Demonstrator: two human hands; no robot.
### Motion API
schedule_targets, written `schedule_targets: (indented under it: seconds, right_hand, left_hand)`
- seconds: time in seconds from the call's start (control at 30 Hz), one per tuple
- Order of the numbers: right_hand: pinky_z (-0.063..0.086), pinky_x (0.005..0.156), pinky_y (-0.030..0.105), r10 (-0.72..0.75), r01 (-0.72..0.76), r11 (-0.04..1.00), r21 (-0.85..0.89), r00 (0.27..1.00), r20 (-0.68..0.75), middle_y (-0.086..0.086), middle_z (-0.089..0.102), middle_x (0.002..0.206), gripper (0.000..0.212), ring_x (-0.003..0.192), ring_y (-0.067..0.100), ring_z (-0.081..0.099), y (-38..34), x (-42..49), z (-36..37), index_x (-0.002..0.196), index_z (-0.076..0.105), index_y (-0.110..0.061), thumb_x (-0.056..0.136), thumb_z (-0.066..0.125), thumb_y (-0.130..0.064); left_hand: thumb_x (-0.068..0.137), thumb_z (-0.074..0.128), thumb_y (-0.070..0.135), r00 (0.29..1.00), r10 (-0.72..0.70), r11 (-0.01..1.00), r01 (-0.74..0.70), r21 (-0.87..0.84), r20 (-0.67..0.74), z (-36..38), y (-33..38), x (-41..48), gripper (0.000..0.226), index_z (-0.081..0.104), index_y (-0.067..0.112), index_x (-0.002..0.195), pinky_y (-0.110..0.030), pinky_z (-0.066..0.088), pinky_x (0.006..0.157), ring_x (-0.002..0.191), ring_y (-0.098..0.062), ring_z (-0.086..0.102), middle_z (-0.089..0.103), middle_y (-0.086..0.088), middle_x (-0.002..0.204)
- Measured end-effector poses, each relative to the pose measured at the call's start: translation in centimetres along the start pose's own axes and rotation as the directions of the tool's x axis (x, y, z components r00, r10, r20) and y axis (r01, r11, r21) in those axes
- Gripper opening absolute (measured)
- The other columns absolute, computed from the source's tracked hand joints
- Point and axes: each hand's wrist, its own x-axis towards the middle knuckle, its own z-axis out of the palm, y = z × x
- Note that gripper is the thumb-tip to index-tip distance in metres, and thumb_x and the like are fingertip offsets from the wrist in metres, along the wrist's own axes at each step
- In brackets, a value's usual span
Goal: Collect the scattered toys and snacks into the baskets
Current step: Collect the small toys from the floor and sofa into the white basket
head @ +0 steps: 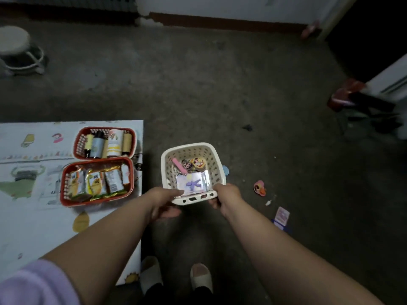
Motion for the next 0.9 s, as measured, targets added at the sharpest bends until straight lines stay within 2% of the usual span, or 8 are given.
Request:
schedule_targets:
  seconds: [0.13,0.23,0.37,0.5,0.67,0.73,0.8,0.9]
  right_hand:
    - [0.047,0.040,0.018,0.029,-0.032,0.995,0.095,0.999,0.032,0.005,0.061,0.075,0.010,0.050,0.011,0.055,-0.5,1.2,-0.9,0.101,0.054,-0.015,0.095,0.050,-0.009]
    - [0.048,0.047,0.020,0.032,-0.036,0.998,0.052,0.997,0.075,0.004,0.065,0.091,0.004,0.057,0.011,0.060,-1.3,3.4,-2.3,0.100,0.051,-0.017,0.098,0.048,-0.018]
    - [0.040,0.036,0.016,-0.025,0.026,0.995,-0.093,1.000,0.003,-0.002,0.055,0.083,0.015,0.063,0.012,0.058,-3.6,8.0,-5.4,0.085,0.044,-0.019,0.096,0.052,-0.023]
    - [0.033,0.046,0.024,-0.060,0.055,0.971,-0.234,0.998,-0.015,0.004,0.048,0.069,0.025,0.055,0.013,0.046,-6.8,13.9,-9.6,0.072,0.044,-0.017,0.095,0.051,-0.011]
    - [0.030,0.046,0.026,-0.095,0.104,0.911,-0.399,0.995,0.041,0.005,0.045,0.063,0.026,0.050,0.016,0.041,-10.1,22.8,-13.0,0.072,0.044,-0.019,0.087,0.063,-0.011]
    - [0.033,0.049,0.028,-0.139,0.155,0.866,-0.475,0.988,0.070,0.003,0.049,0.066,0.027,0.053,0.015,0.043,-10.3,27.8,-13.4,0.072,0.045,-0.020,0.082,0.069,-0.011]
    - [0.041,0.060,0.031,-0.132,0.161,0.823,-0.544,0.987,0.091,0.005,0.055,0.077,0.026,0.065,0.018,0.050,-9.9,32.7,-13.3,0.075,0.048,-0.022,0.077,0.073,-0.014]
    - [0.048,0.086,0.035,-0.157,0.188,0.742,-0.643,0.982,0.106,0.014,0.062,0.100,0.031,0.093,0.025,0.059,-9.8,37.0,-12.6,0.106,0.061,-0.014,0.078,0.072,-0.015]
  left_hand:
    - [0.091,0.043,-0.009,0.994,0.108,0.985,-0.110,-0.130,-0.025,2.5,2.3,1.4,0.030,0.054,0.016,0.103,-0.030,0.055,0.041,0.052,-0.016,0.067,0.064,-0.008,0.083]
    - [0.092,0.033,-0.013,0.990,0.118,0.985,-0.127,-0.119,-0.078,4.7,4.1,2.7,0.036,0.053,0.017,0.088,-0.030,0.053,0.039,0.039,-0.012,0.064,0.062,-0.006,0.080]
    - [0.094,0.030,-0.010,0.982,0.077,0.975,-0.111,-0.195,-0.175,6.9,6.4,5.2,0.039,0.052,0.010,0.118,-0.031,0.051,0.034,0.064,-0.022,0.060,0.060,-0.014,0.104]
    - [0.095,0.030,-0.010,0.967,0.035,0.954,-0.108,-0.280,-0.253,8.9,9.1,8.7,0.042,0.047,0.005,0.129,-0.030,0.049,0.033,0.068,-0.021,0.055,0.059,-0.015,0.104]
    - [0.094,0.030,-0.010,0.942,-0.011,0.900,-0.137,-0.415,-0.335,11.8,12.0,13.9,0.034,0.051,0.015,0.106,-0.030,0.049,0.035,0.067,-0.020,0.055,0.057,-0.007,0.079]
    - [0.094,0.033,-0.009,0.936,-0.028,0.882,-0.142,-0.449,-0.351,12.7,12.5,16.6,0.030,0.053,0.014,0.088,-0.029,0.049,0.035,0.055,-0.022,0.061,0.064,-0.005,0.066]
    - [0.093,0.037,-0.007,0.933,-0.024,0.864,-0.161,-0.478,-0.358,13.4,12.8,19.4,0.031,0.051,0.017,0.080,-0.028,0.050,0.036,0.041,-0.016,0.063,0.066,-0.003,0.057]
    - [0.094,0.040,-0.005,0.926,-0.013,0.847,-0.190,-0.496,-0.377,13.7,12.4,25.1,0.028,0.052,0.017,0.080,-0.027,0.052,0.038,0.053,-0.018,0.063,0.065,-0.005,0.067]
